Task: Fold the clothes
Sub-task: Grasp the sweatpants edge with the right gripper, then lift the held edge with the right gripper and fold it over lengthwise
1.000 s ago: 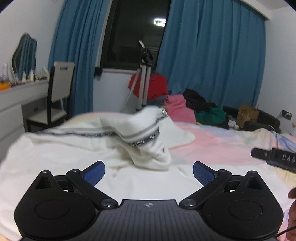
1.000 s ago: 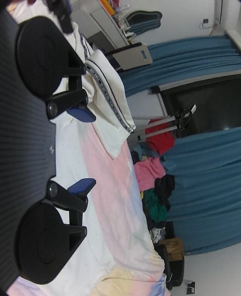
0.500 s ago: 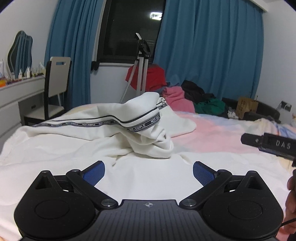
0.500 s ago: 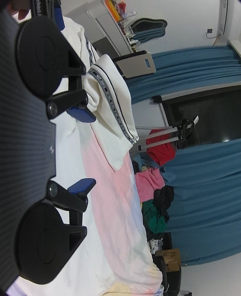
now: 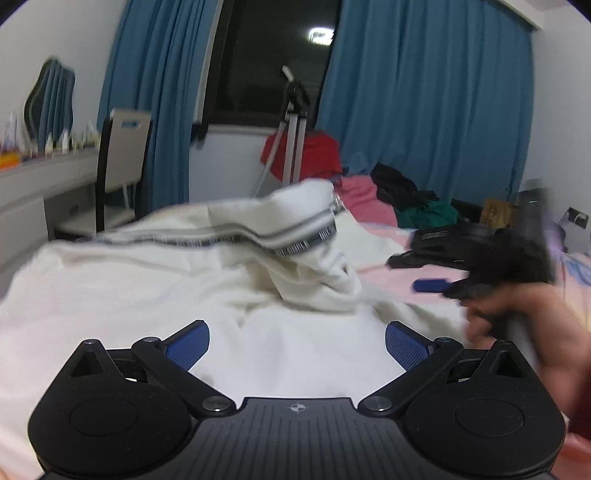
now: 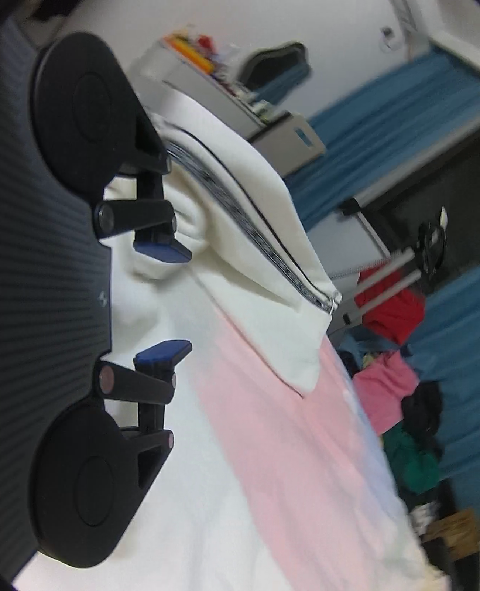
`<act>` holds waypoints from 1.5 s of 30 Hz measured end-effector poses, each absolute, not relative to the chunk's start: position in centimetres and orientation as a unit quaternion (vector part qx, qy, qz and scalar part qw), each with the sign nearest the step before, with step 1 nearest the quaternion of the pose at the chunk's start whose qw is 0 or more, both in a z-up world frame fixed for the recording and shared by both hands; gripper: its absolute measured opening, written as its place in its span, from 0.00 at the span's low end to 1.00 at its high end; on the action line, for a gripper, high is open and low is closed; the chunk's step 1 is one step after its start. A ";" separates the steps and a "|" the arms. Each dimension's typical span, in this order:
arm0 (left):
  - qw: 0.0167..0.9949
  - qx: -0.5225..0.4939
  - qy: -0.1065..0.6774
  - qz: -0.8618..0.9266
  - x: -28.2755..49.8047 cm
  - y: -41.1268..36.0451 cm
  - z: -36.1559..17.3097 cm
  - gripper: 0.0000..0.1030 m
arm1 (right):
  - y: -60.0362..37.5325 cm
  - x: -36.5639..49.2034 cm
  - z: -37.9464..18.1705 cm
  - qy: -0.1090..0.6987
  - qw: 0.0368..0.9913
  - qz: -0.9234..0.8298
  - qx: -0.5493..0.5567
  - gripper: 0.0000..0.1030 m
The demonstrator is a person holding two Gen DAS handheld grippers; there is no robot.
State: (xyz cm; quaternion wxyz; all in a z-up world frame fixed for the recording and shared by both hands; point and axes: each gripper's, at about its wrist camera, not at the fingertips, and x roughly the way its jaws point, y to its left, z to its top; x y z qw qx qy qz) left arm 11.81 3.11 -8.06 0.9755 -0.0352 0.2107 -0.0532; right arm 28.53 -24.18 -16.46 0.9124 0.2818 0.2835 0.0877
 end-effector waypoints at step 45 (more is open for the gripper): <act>0.964 -0.046 0.237 -0.110 15.8 4.5 -11.7 0.99 | -51.6 31.0 -15.4 0.170 0.919 -0.261 0.242 0.05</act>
